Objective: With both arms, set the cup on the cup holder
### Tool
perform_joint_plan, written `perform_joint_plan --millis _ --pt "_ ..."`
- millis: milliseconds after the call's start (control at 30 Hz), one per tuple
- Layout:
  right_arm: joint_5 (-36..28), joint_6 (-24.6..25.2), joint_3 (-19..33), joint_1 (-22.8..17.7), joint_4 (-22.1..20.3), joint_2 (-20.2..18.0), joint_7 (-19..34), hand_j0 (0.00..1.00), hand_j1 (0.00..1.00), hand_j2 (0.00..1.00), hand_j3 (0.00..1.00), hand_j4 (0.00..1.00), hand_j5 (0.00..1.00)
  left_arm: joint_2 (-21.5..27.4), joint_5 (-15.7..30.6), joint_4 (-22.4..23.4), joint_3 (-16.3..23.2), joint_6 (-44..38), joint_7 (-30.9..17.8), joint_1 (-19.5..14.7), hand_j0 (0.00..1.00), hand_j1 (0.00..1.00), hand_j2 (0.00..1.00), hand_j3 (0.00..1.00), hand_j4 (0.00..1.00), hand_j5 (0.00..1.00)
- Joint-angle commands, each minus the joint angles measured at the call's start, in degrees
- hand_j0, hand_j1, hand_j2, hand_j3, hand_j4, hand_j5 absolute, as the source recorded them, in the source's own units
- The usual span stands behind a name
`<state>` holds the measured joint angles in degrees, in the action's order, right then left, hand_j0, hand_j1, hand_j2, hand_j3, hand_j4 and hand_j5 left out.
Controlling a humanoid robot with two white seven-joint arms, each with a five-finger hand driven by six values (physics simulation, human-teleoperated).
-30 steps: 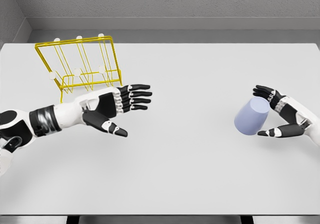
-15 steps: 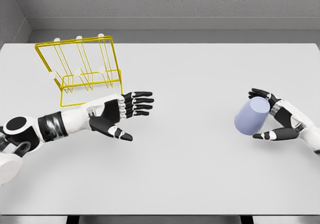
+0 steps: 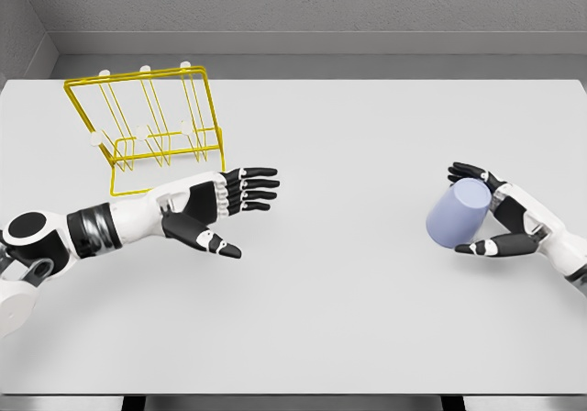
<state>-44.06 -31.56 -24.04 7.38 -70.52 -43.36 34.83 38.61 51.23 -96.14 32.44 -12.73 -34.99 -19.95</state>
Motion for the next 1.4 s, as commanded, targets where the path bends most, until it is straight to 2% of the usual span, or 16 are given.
perform_joint_plan --millis 0,33,167,233,267,433,900,1233,1367 --pt "0.6 -0.2 -0.2 0.1 0.1 0.2 0.2 0.94 0.94 0.94 0.94 0.94 0.94 0.1 0.1 0.0 0.0 0.0 0.0 0.0 1.00 1.00 1.00 1.00 1.00 1.00" --pt "0.6 -0.2 -0.2 0.1 0.1 0.3 0.2 0.90 0.90 0.90 0.90 0.90 0.90 0.1 0.1 0.0 0.0 0.0 0.0 0.2 1.00 1.00 1.00 1.00 1.00 1.00" --pt "0.6 -0.1 -0.5 0.2 0.4 1.0 0.2 0.57 0.57 0.57 0.57 0.57 0.57 0.2 0.0 0.2 -1.0 -0.1 0.0 0.2 1.00 1.00 1.00 1.00 1.00 1.00" --pt "0.6 0.1 -0.5 0.2 0.4 1.0 0.2 0.45 0.45 0.45 0.45 0.45 0.45 0.2 -0.5 0.4 -1.1 -0.2 0.0 0.0 1.00 1.00 1.00 1.00 1.00 1.00" --pt "0.6 0.1 -0.5 0.2 0.5 1.1 0.2 0.42 0.42 0.42 0.42 0.42 0.42 0.2 -0.5 0.6 -1.1 -0.2 0.0 0.1 1.00 1.00 1.00 1.00 1.00 1.00" --pt "0.6 0.1 -0.5 0.3 0.4 1.4 0.2 0.40 0.40 0.40 0.40 0.40 0.40 -0.4 -1.1 1.0 -2.0 -0.2 0.0 0.3 1.00 1.00 1.00 1.00 1.00 1.00" --pt "0.2 0.1 0.1 4.6 -0.3 1.3 0.2 0.41 0.41 0.41 0.41 0.41 0.41 -1.0 -1.2 1.0 -2.0 -0.3 0.0 0.3 1.00 1.00 1.00 1.00 1.00 1.00" --pt "0.0 0.4 0.0 6.2 -2.2 1.4 0.2 0.41 0.41 0.41 0.41 0.41 0.41 -1.5 -2.0 1.4 -2.0 -0.5 0.0 0.1 1.00 1.00 1.00 1.00 1.00 1.00" --pt "0.0 0.4 -0.4 6.2 -4.3 1.5 0.2 0.41 0.41 0.41 0.41 0.41 0.41 -1.4 -1.9 1.3 -2.0 -0.5 0.0 0.1 1.00 1.00 1.00 1.00 1.00 1.00"
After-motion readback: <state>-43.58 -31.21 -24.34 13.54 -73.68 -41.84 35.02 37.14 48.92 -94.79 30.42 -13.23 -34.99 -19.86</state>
